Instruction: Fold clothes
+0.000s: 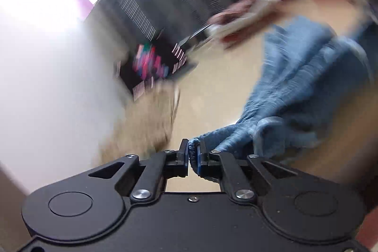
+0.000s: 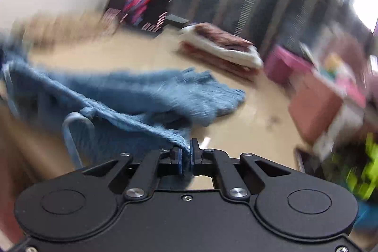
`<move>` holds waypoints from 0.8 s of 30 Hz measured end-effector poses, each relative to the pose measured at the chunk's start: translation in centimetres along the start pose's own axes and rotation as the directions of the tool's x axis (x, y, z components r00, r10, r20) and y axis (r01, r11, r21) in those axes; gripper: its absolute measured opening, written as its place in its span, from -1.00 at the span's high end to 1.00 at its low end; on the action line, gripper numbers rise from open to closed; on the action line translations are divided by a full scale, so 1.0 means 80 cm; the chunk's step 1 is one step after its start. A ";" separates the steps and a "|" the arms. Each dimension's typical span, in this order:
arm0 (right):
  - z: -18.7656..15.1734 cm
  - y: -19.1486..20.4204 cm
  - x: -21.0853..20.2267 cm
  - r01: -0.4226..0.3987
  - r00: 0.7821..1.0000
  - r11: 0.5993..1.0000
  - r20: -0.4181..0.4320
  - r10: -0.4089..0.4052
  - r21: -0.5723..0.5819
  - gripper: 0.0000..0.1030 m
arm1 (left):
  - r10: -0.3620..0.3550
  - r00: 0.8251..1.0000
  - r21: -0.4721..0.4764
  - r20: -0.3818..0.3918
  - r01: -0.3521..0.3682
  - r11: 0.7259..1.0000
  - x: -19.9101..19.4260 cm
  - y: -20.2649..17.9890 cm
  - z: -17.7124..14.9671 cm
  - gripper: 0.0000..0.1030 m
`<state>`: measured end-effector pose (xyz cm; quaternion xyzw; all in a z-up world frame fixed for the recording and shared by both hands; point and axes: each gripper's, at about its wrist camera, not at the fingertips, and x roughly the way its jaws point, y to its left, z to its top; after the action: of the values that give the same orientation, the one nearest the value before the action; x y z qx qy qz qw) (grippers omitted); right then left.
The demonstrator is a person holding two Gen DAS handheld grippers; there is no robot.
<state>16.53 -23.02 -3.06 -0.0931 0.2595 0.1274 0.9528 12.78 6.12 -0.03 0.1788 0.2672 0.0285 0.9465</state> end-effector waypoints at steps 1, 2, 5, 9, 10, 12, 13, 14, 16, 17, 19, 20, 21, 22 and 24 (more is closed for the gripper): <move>0.000 -0.015 -0.004 -0.054 0.999 0.993 0.014 0.053 0.108 0.87 | -0.031 0.999 -0.059 -0.005 0.031 0.998 0.001 0.007 -0.004 0.85; -0.002 -0.024 -0.006 -0.092 0.996 0.978 0.021 0.090 0.185 0.87 | -0.052 0.999 -0.095 -0.003 0.051 0.994 0.001 0.009 -0.008 0.79; -0.014 -0.026 -0.001 -0.121 0.992 0.959 -0.005 0.126 0.257 0.86 | -0.048 0.999 -0.069 0.004 0.048 0.996 0.000 -0.001 -0.017 0.67; -0.026 -0.031 0.003 -0.134 0.989 0.938 -0.023 0.149 0.320 0.80 | -0.040 0.999 -0.053 0.007 0.040 0.998 -0.008 -0.005 -0.028 -0.15; -0.028 -0.034 0.002 -0.135 0.988 0.933 -0.021 0.150 0.335 0.80 | -0.031 0.999 -0.049 0.012 0.032 0.998 -0.010 -0.004 -0.030 -0.34; -0.029 -0.039 0.001 -0.135 0.988 0.922 -0.015 0.151 0.362 0.79 | -0.024 1.000 -0.028 0.018 0.024 0.999 -0.015 -0.002 -0.035 -0.35; -0.029 -0.042 0.002 -0.138 0.988 0.915 -0.011 0.154 0.379 0.79 | -0.021 1.000 -0.015 0.014 0.021 1.000 -0.015 -0.003 -0.037 -0.35; -0.029 -0.045 0.002 -0.143 0.987 0.907 -0.007 0.159 0.396 0.80 | -0.017 1.000 -0.001 0.009 0.017 1.000 -0.016 -0.004 -0.038 -0.35; -0.031 -0.050 0.003 -0.153 0.986 0.891 -0.001 0.169 0.428 0.80 | -0.009 1.000 0.034 0.008 0.009 0.999 -0.016 -0.006 -0.043 -0.35; -0.031 -0.052 0.005 -0.152 0.985 0.886 -0.002 0.171 0.439 0.79 | -0.006 1.000 0.052 0.008 0.005 0.999 -0.015 -0.007 -0.045 -0.35; -0.033 -0.054 0.007 -0.152 0.985 0.876 -0.004 0.173 0.457 0.79 | -0.002 1.000 0.080 0.020 0.000 0.997 -0.018 -0.010 -0.048 -0.26; -0.034 -0.054 0.007 -0.150 0.985 0.875 -0.004 0.171 0.460 0.79 | 0.002 1.000 0.088 0.027 -0.004 0.996 -0.019 -0.012 -0.048 -0.04; -0.034 -0.053 0.007 -0.147 0.986 0.876 -0.004 0.167 0.460 0.79 | 0.007 0.999 0.095 0.035 -0.010 0.995 -0.020 -0.013 -0.048 0.13; -0.035 -0.053 0.007 -0.142 0.987 0.876 -0.003 0.162 0.460 0.80 | 0.017 0.999 0.100 0.034 -0.021 0.995 -0.019 -0.015 -0.048 0.47; -0.036 -0.054 0.007 -0.129 0.989 0.874 -0.001 0.147 0.469 0.82 | 0.044 0.999 0.106 0.028 -0.047 0.993 -0.016 -0.016 -0.047 0.72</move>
<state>16.85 -27.71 -5.32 0.1557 0.3060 0.1269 0.9306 9.67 5.92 -2.85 0.2355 0.2523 0.0335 0.9380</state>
